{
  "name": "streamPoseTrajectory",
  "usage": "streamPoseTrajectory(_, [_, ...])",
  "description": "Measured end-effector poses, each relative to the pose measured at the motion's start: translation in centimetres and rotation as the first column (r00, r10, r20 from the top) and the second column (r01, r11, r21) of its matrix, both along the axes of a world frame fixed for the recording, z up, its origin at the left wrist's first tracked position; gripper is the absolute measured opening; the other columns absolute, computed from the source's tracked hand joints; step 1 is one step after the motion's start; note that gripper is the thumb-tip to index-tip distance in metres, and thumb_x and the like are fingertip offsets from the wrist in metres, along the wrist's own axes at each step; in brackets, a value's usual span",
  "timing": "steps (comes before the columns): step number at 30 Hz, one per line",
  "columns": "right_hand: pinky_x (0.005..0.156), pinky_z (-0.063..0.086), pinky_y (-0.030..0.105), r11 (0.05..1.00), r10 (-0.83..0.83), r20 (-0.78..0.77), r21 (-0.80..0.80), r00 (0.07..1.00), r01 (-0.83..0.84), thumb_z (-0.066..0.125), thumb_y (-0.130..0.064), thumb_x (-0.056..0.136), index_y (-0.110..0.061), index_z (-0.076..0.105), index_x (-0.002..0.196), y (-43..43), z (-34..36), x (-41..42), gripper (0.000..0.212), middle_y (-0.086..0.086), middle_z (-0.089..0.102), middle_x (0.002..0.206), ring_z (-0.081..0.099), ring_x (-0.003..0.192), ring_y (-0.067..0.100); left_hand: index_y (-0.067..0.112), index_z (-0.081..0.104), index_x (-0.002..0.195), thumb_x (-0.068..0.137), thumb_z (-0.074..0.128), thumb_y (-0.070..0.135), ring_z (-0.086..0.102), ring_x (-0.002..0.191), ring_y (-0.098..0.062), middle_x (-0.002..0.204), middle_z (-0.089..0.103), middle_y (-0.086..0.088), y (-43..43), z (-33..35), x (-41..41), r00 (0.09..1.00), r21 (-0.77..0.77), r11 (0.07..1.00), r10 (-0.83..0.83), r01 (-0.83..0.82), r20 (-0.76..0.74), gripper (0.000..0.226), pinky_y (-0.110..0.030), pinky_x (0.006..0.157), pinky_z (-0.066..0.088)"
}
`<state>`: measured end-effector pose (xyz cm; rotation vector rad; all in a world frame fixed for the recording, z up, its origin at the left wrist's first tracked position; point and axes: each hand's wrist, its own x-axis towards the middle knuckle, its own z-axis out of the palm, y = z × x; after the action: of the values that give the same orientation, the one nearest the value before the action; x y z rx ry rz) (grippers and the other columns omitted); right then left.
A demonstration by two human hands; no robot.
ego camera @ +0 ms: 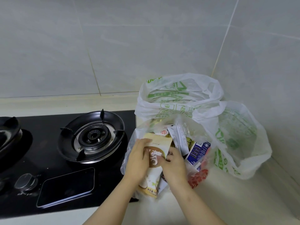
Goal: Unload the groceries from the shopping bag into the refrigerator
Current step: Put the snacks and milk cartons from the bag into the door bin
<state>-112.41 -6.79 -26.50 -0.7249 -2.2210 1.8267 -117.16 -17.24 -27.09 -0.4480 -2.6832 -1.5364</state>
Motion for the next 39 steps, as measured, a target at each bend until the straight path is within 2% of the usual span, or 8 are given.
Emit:
streamPoseTrajectory(5, [0.071,0.052,0.036,0.973,-0.092,-0.145,-0.222,0.985,0.058,0.057,-0.004,0.090,-0.019,0.062,0.081,0.8,1.8,-0.3,0.018,0.002,0.071,0.083,0.067,0.078,0.020,0.013,0.047,0.131,0.094,0.050,0.016,0.039,0.115,-0.002,0.122,0.047,0.011,-0.1,2.3,0.0,0.997,0.001,1.000,0.015,-0.015,-0.080,0.037,-0.009,0.094,0.026])
streamPoseTrajectory(8, [0.068,0.051,0.035,0.911,-0.189,-0.190,-0.401,0.963,0.099,0.055,-0.007,0.092,-0.012,0.061,0.081,1.7,3.4,-0.7,0.013,0.013,0.069,0.085,0.064,0.074,0.022,0.011,0.043,0.134,0.088,0.045,0.045,0.036,0.130,-0.017,0.134,0.047,0.002,0.0,3.2,-0.8,0.989,-0.060,0.996,0.056,-0.065,-0.135,0.057,-0.037,0.109,0.030])
streamPoseTrajectory(13, [0.057,0.054,0.029,0.798,-0.257,-0.293,-0.602,0.921,0.030,0.050,-0.010,0.095,-0.011,0.059,0.081,2.7,7.3,-1.3,0.016,0.003,0.071,0.070,0.067,0.061,0.013,0.021,0.056,0.118,0.088,0.046,0.057,0.063,0.098,-0.013,0.107,0.067,0.005,0.9,6.4,-1.2,0.915,0.221,0.975,-0.097,0.009,0.391,0.048,-0.033,0.088,0.052])
streamPoseTrajectory(16, [0.059,0.056,0.030,0.827,-0.180,-0.313,-0.561,0.933,-0.029,0.051,-0.016,0.095,-0.013,0.061,0.083,2.5,8.7,-2.2,0.016,0.003,0.072,0.075,0.068,0.064,0.014,0.014,0.065,0.083,0.089,0.050,0.050,0.066,0.073,-0.016,0.081,0.072,-0.001,0.6,7.3,-1.6,0.897,0.328,0.942,-0.087,-0.068,0.434,0.039,-0.031,0.070,0.054])
streamPoseTrajectory(19, [0.068,0.058,0.035,0.937,0.043,-0.220,-0.330,0.975,-0.116,0.057,-0.029,0.092,-0.018,0.065,0.091,1.4,8.9,-2.6,0.014,0.003,0.073,0.084,0.070,0.074,0.017,0.006,0.064,0.085,0.087,0.051,0.055,0.068,0.082,-0.027,0.088,0.072,-0.013,-0.2,7.7,-2.2,0.928,0.343,0.921,0.051,-0.187,0.369,0.050,-0.043,0.079,0.054])
streamPoseTrajectory(21, [0.054,0.055,0.024,0.954,0.156,-0.164,-0.231,0.974,-0.191,0.058,-0.032,0.090,-0.021,0.066,0.092,0.2,8.7,-2.6,0.013,-0.003,0.072,0.081,0.069,0.066,0.007,0.005,0.064,0.090,0.087,0.050,0.055,0.068,0.086,-0.030,0.090,0.071,-0.014,-0.9,8.1,-2.3,0.936,0.341,0.905,0.141,-0.254,0.322,0.052,-0.045,0.080,0.053])
streamPoseTrajectory(26, [0.039,0.043,0.020,0.963,0.221,-0.173,-0.119,0.960,-0.243,0.056,-0.033,0.091,-0.019,0.066,0.093,-2.4,8.6,-3.6,0.017,-0.002,0.071,0.077,0.064,0.056,0.008,0.012,0.052,0.071,0.092,0.041,0.052,0.055,0.066,-0.015,0.071,0.059,-0.002,-3.2,9.0,-2.1,0.921,0.164,0.911,0.353,-0.379,0.168,0.047,-0.029,0.060,0.042])
streamPoseTrajectory(39, [0.064,0.057,0.026,0.850,0.508,-0.187,-0.048,0.841,-0.524,0.054,-0.029,0.093,-0.029,0.061,0.083,-7.0,7.9,-4.5,0.012,-0.007,0.070,0.082,0.068,0.074,0.009,0.013,0.048,0.066,0.097,0.039,0.042,0.050,0.059,-0.011,0.065,0.054,0.001,-7.8,9.0,1.9,0.714,0.178,0.692,0.676,-0.700,0.183,0.043,-0.023,0.052,0.035])
